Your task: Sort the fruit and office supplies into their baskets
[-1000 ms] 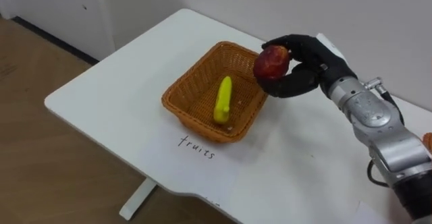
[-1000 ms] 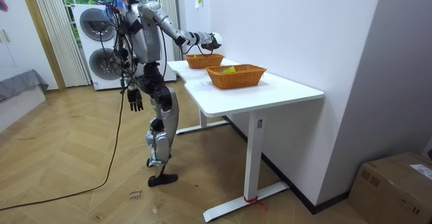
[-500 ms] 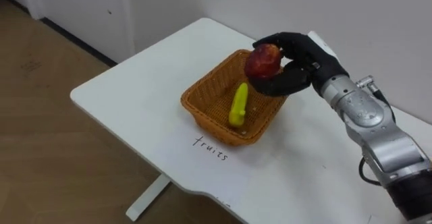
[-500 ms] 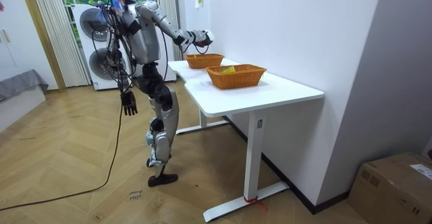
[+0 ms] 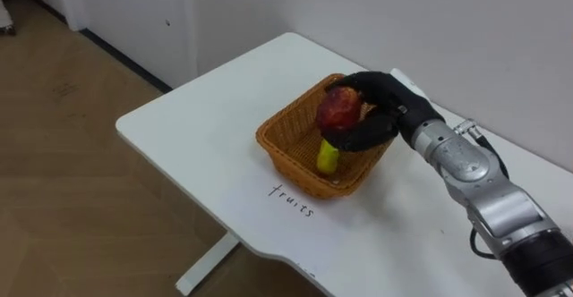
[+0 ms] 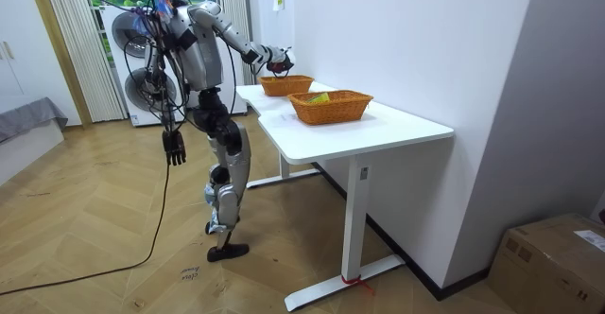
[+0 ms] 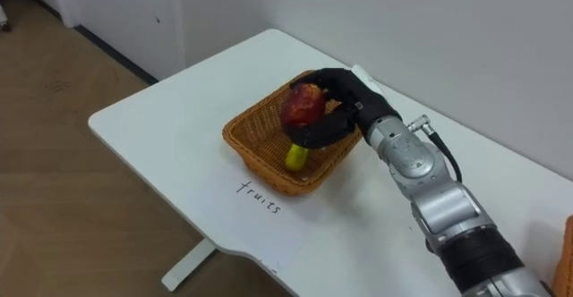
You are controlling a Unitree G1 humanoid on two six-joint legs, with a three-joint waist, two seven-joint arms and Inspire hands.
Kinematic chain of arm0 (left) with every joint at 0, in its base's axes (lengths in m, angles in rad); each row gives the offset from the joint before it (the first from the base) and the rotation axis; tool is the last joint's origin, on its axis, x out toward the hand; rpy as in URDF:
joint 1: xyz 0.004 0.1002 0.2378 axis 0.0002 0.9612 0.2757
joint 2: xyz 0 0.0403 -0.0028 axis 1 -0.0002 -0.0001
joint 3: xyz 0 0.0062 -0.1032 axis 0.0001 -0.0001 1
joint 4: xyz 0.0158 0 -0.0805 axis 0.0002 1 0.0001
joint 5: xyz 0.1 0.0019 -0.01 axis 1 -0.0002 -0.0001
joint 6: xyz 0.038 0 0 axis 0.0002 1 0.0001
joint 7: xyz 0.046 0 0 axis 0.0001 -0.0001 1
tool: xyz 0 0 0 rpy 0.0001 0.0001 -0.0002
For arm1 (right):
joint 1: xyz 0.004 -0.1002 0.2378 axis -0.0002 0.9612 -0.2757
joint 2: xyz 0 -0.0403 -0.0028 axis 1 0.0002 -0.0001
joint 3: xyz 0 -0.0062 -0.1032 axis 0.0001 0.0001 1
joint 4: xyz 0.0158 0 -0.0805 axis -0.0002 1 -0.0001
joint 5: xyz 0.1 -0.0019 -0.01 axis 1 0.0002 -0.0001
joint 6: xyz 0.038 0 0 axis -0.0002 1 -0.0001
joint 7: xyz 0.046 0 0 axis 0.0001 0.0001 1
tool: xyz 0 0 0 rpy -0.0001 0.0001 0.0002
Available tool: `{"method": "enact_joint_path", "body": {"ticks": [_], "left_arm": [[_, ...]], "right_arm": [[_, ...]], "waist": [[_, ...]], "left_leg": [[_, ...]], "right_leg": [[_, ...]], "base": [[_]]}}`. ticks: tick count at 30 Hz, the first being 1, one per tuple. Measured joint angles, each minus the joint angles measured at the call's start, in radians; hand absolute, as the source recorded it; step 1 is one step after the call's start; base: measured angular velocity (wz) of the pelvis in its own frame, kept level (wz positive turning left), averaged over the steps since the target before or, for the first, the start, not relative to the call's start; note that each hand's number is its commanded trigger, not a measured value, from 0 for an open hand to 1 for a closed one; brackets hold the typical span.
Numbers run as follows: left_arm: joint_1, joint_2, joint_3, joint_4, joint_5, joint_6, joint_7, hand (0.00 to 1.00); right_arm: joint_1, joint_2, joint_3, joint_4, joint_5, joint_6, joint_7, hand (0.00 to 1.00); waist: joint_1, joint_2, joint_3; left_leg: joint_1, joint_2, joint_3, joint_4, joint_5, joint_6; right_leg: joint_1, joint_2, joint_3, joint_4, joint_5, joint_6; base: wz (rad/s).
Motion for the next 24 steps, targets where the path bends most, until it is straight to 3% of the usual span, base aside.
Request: {"method": "enact_joint_path", "body": {"ticks": [3,4,5,10,24], "left_arm": [[0.001,0.0,0.0,0.0,0.0,-0.003,0.012,0.0],[0.001,0.0,0.0,0.0,0.0,-0.003,0.016,0.0],[0.001,0.0,0.0,0.0,0.0,-0.003,0.019,0.0],[0.002,0.0,0.0,-0.001,0.0,-0.003,0.022,0.0],[0.019,-0.001,0.001,-0.037,0.002,-0.007,0.036,0.0]], "right_arm": [[0.0,0.0,0.001,-0.001,0.0,0.0,0.0,1.0],[0.0,0.0,0.001,-0.002,0.0,0.0,0.0,0.91],[0.0,0.0,0.001,-0.002,0.0,0.0,0.0,0.03],[0.0,0.0,0.001,-0.005,0.002,0.0,0.0,0.0],[0.001,-0.003,0.0,-0.009,-0.001,-0.003,-0.001,0.0]], "waist": [[0.0,0.003,-0.0024],[0.0,0.004,-0.0032],[0.0,0.007,-0.0052],[0.0,0.015,-0.0124],[-0.006,0.015,-0.012]], "left_leg": [[-0.001,0.0,0.001,0.0,0.0,0.0],[-0.001,0.0,0.001,0.0,0.0,0.0],[-0.001,0.0,0.001,0.0,0.0,0.0],[0.001,0.0,0.001,-0.001,0.0,0.0],[-0.001,-0.001,0.001,0.008,-0.003,0.002]], "right_leg": [[0.0,0.0,0.0,-0.001,0.0,0.0],[0.0,0.0,0.0,-0.001,0.0,0.0],[0.0,0.0,0.0,-0.001,0.0,0.0],[0.003,0.0,-0.001,-0.001,0.0,0.0],[0.004,-0.002,-0.002,-0.003,-0.001,0.002]], "base": [[0.0],[0.0],[0.0],[0.0],[0.0]]}}
